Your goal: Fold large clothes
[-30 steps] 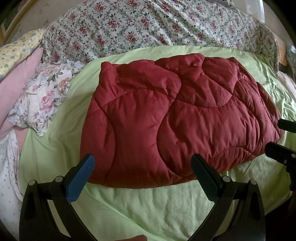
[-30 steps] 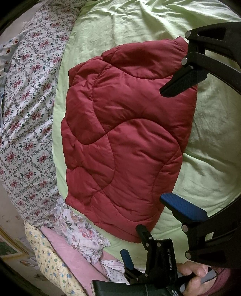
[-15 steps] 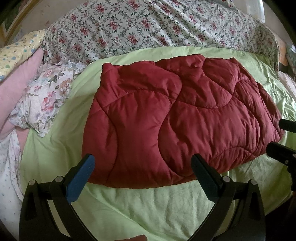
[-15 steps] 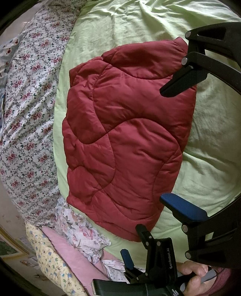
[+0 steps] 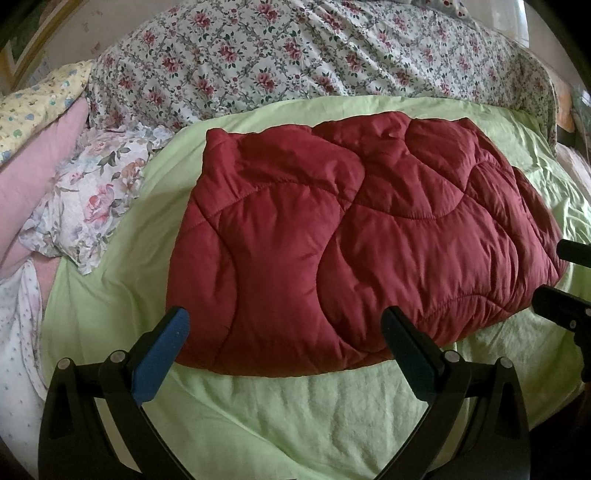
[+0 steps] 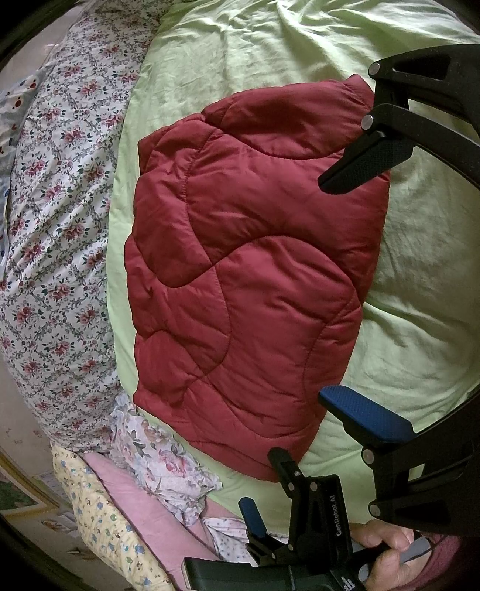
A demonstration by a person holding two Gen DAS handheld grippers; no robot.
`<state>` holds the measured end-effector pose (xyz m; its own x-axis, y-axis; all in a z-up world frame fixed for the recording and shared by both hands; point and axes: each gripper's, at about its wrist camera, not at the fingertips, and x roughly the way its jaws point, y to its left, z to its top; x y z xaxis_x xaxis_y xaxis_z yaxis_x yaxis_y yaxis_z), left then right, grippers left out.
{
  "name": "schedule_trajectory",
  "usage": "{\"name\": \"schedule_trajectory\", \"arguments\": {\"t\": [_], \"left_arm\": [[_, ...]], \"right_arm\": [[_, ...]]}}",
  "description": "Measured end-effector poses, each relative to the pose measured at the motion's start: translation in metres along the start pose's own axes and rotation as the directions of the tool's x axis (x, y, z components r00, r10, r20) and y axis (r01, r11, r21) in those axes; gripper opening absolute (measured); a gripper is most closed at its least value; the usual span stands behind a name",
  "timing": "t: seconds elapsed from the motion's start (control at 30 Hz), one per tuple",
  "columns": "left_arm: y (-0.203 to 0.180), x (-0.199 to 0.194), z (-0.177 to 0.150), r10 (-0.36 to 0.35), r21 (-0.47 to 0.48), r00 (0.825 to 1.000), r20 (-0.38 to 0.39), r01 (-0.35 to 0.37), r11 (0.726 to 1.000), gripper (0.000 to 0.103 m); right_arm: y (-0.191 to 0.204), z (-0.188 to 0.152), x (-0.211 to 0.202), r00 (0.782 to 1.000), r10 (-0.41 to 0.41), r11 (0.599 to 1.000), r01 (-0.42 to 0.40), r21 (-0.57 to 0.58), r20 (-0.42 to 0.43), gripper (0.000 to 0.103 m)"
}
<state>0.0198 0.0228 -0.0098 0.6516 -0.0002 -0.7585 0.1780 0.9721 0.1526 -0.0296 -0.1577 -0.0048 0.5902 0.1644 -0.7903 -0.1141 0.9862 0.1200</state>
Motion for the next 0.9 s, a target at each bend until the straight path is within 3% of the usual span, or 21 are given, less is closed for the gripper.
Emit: {"name": "schedule_trajectory", "arguments": {"t": [0.9], "left_arm": [[-0.0037, -0.0027, 0.0019, 0.008, 0.006, 0.999, 0.033, -0.008, 1.000, 0.103]], "right_arm": [[-0.0023, 0.0032, -0.0082, 1.000, 0.006, 1.000, -0.007, 0.014, 0.025, 0.103]]}}
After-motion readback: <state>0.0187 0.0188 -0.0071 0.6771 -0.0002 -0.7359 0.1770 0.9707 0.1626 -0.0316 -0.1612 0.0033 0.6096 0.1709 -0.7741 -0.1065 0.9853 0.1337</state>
